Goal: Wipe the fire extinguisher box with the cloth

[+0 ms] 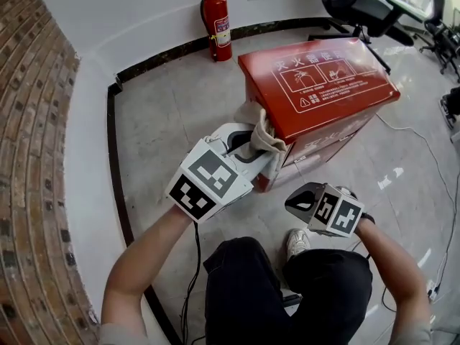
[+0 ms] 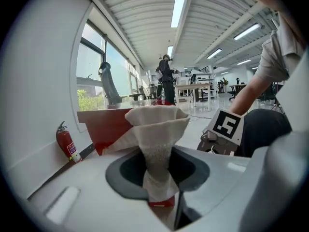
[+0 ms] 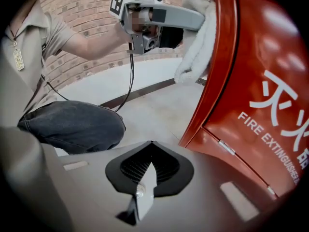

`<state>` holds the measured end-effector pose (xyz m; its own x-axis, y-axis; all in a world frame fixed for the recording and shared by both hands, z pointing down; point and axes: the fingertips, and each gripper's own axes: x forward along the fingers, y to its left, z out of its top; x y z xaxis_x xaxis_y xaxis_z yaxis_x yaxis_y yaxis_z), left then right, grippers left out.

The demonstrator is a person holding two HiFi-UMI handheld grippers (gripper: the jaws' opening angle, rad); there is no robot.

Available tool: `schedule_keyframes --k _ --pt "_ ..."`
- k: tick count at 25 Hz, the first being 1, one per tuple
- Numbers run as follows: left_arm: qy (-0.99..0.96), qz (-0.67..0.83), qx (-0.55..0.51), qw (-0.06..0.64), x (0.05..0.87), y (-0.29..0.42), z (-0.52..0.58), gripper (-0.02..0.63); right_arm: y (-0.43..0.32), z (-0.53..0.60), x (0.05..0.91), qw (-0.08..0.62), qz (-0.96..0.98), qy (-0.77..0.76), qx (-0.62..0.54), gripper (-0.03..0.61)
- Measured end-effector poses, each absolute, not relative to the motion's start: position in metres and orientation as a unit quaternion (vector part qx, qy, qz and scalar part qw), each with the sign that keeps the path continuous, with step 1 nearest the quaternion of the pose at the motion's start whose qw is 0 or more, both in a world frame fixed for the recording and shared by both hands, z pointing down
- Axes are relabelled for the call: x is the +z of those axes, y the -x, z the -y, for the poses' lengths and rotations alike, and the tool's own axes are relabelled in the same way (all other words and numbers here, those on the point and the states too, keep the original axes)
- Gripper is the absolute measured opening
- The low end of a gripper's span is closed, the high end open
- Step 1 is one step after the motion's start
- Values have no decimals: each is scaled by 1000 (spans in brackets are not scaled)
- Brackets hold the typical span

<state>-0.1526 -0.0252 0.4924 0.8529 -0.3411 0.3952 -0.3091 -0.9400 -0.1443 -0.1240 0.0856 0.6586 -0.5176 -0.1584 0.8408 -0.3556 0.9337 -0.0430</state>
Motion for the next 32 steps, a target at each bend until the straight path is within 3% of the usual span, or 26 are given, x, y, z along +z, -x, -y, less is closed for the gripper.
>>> schedule_keyframes --k 7,23,32 --pt "970 -163 -182 9 493 162 13 110 114 -75 653 457 866 -173 110 25" --pt "922 -251 -246 -159 637 201 0 110 136 -61 640 383 905 -170 67 25" --pt "891 -297 -253 -231 577 187 -8 110 95 -66 549 318 920 -181 142 25"
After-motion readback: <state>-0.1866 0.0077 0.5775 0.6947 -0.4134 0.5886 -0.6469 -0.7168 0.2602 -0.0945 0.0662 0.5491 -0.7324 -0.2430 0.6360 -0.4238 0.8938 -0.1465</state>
